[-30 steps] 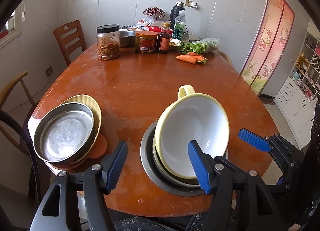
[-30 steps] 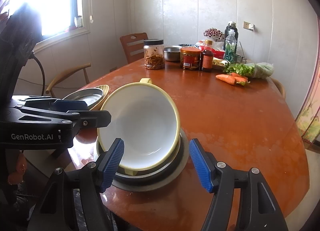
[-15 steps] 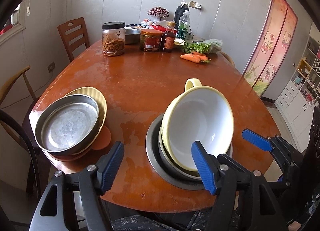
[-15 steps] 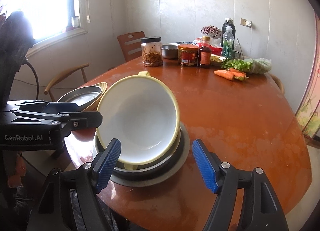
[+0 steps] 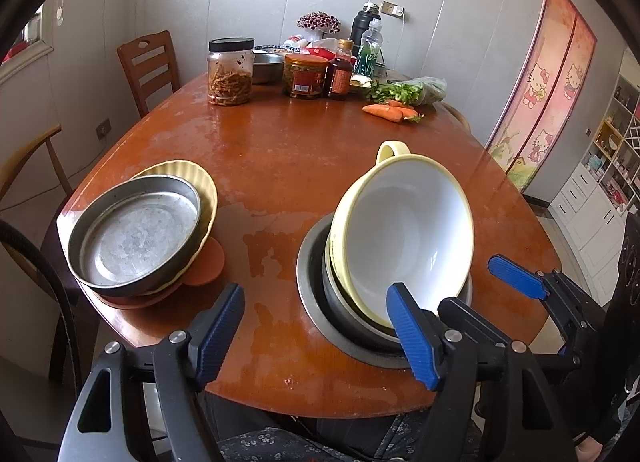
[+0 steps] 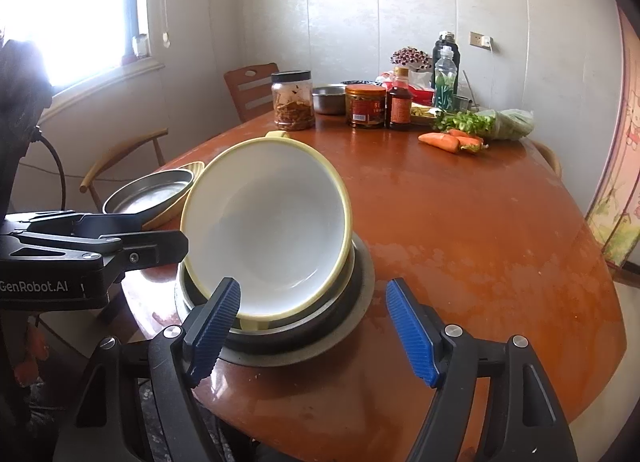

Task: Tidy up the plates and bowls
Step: 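Grip the rims of the nested bowls with the left tool and tilt them up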

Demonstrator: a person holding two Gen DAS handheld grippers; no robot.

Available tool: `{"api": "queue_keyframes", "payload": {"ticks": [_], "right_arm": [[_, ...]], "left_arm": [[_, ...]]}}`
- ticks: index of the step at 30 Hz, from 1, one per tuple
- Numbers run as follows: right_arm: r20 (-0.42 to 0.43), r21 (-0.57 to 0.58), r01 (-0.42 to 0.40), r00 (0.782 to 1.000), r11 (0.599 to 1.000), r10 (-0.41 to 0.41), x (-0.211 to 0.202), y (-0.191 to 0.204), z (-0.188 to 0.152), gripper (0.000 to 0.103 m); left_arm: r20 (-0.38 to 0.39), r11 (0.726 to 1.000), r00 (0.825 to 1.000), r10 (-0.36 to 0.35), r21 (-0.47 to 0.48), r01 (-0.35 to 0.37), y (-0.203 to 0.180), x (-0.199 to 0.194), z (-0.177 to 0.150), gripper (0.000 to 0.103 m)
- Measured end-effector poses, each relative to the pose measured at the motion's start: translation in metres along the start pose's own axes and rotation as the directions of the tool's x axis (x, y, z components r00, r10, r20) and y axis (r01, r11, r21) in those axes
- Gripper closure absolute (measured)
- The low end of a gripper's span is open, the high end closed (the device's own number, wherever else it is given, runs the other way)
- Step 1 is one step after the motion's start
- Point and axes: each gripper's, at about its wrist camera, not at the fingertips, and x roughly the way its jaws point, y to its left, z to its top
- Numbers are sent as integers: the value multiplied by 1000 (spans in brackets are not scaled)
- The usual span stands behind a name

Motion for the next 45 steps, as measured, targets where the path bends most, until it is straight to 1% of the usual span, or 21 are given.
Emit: {"api": "queue_keyframes", "payload": {"ticks": [14, 19, 24, 28, 31, 35, 41, 45], "right_arm": [[14, 87, 10, 1000, 996, -11, 2, -14, -13, 25], [23, 118, 13, 1000, 993, -16, 1, -19, -12, 25], [26, 147, 13, 1000, 989, -17, 2, -23, -9, 25], [14, 187, -17, 1000, 982, 14, 8, -27, -8, 25], [-22, 211, -36, 999, 977, 42, 17, -30, -7, 25], [-43, 253, -71, 996, 965, 84, 26, -34, -7, 25], [-60, 297, -96, 991, 950, 119, 35, -41, -4, 25], [-72, 305, -111, 988, 946, 139, 41, -43, -2, 25]], "left_arm": [[7, 999, 999, -36, -3, 36, -2, 7, -4, 29], [4, 998, 998, -55, 3, 55, -5, 14, -2, 29], [-11, 998, 998, -58, -4, 58, -5, 25, 0, 29], [-30, 998, 998, -55, -11, 55, -2, 35, 1, 29], [-44, 998, 997, -56, -16, 55, 2, 41, 2, 29], [-62, 998, 996, -63, -19, 62, 4, 49, 3, 29], [-75, 997, 995, -69, -27, 67, 7, 55, 5, 29], [-90, 997, 993, -76, -34, 73, 10, 61, 7, 29]]}}
